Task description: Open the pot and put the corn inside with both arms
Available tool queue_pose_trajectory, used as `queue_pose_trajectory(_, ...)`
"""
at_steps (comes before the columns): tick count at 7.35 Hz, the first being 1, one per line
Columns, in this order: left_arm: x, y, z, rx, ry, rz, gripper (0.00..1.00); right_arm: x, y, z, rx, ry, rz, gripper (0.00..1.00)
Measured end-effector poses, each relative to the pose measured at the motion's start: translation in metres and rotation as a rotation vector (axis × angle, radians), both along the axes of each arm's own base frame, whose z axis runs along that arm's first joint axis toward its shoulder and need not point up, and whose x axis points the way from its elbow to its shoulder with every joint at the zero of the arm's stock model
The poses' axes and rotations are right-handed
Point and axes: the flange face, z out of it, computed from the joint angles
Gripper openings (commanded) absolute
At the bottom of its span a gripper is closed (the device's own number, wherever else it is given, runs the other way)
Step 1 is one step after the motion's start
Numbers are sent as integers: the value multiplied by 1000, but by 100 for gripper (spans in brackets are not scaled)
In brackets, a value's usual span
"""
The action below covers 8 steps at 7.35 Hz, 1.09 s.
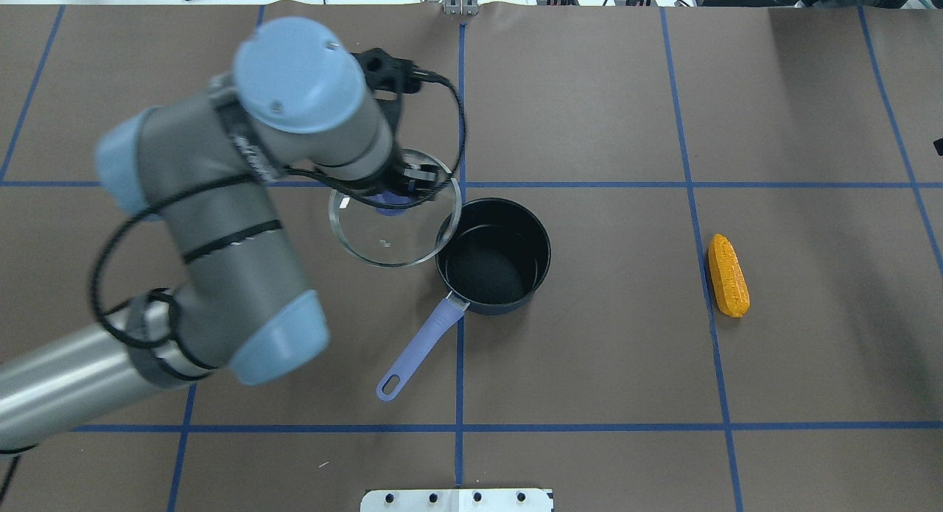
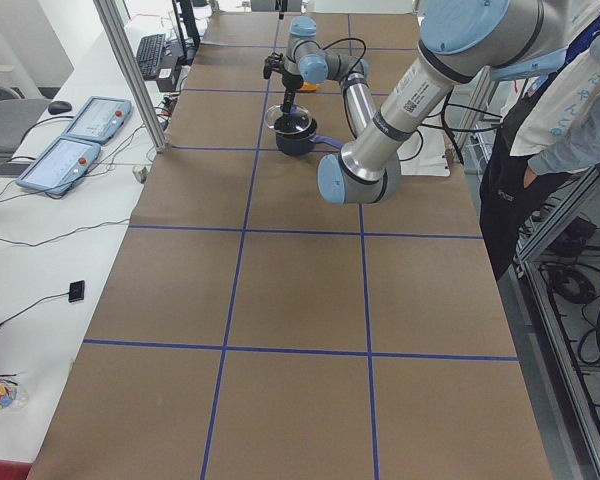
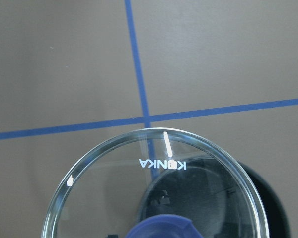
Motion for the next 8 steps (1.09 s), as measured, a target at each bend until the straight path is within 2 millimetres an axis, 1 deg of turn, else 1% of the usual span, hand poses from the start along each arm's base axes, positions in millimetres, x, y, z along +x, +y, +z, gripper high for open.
queue_pose_trajectory(1, -59, -4, 44, 35, -23, 51, 34, 0, 0, 1, -1, 0, 0, 100)
queue_pose_trajectory(3, -172, -18, 142, 108, -113, 155, 35, 1, 1, 2, -3, 0, 1, 100)
queue_pose_trajectory(4, -220, -20, 191, 130, -158, 213, 37, 1, 1, 2, -3, 0, 1, 100)
queue_pose_trajectory(5, -259, -11, 242, 127, -180, 275, 37, 1, 2, 2, -4, 0, 1, 100)
queue_pose_trajectory(6, -284, 8, 285, 119, -174, 316, 37, 1, 2, 2, -4, 0, 1, 100)
queue_pose_trajectory(7, -300, 32, 324, 124, -159, 327, 37, 1, 2, 2, -3, 0, 1, 100)
queue_pose_trajectory(8, -313, 57, 354, 127, -139, 305, 37, 1, 2, 2, -3, 0, 0, 100)
